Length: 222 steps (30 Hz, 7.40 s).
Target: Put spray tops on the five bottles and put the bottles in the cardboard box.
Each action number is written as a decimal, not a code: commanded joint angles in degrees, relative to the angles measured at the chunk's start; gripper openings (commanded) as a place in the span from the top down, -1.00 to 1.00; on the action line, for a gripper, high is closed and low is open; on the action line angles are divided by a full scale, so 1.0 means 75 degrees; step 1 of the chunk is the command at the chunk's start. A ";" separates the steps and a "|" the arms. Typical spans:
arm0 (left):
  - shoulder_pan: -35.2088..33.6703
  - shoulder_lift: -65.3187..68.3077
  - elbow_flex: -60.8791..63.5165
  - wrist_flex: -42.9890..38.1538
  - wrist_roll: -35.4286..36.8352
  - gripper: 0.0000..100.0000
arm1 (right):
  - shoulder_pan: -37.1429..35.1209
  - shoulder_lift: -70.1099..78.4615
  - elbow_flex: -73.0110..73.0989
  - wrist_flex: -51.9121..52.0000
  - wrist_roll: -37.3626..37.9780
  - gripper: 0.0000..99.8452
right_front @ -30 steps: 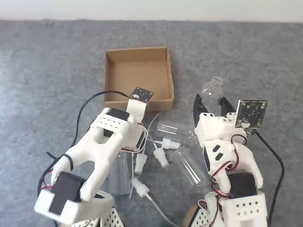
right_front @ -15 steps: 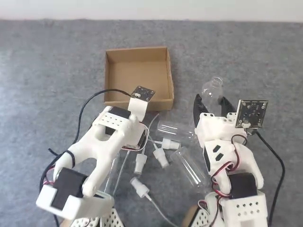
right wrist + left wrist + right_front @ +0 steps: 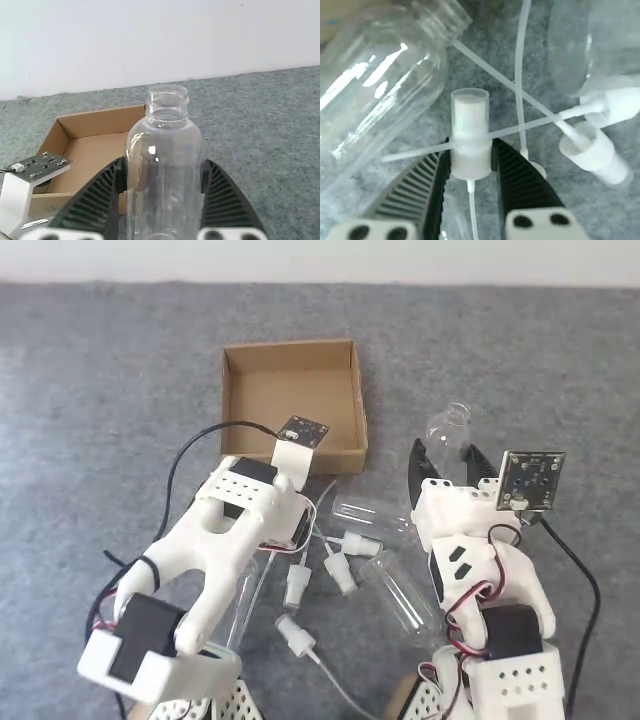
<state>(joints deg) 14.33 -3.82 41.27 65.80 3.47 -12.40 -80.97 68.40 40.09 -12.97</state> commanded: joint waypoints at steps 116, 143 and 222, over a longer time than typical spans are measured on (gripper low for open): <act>-0.1020 -1.3257 0.2971 -0.3622 0.2743 0.97 | -0.4308 -0.0170 0.3434 -0.3862 0.3552 0.86; -0.0422 -1.3386 0.3264 -0.3083 0.2731 0.97 | -0.4378 -0.0170 0.3599 -0.4085 0.3622 0.86; -0.1711 -1.3410 0.4460 -0.3188 0.1676 0.79 | -0.4343 -0.0182 0.3376 -0.4624 0.3622 0.86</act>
<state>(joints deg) 2.20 -103.34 74.15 45.58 16.40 -44.75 -80.97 95.38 7.65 13.49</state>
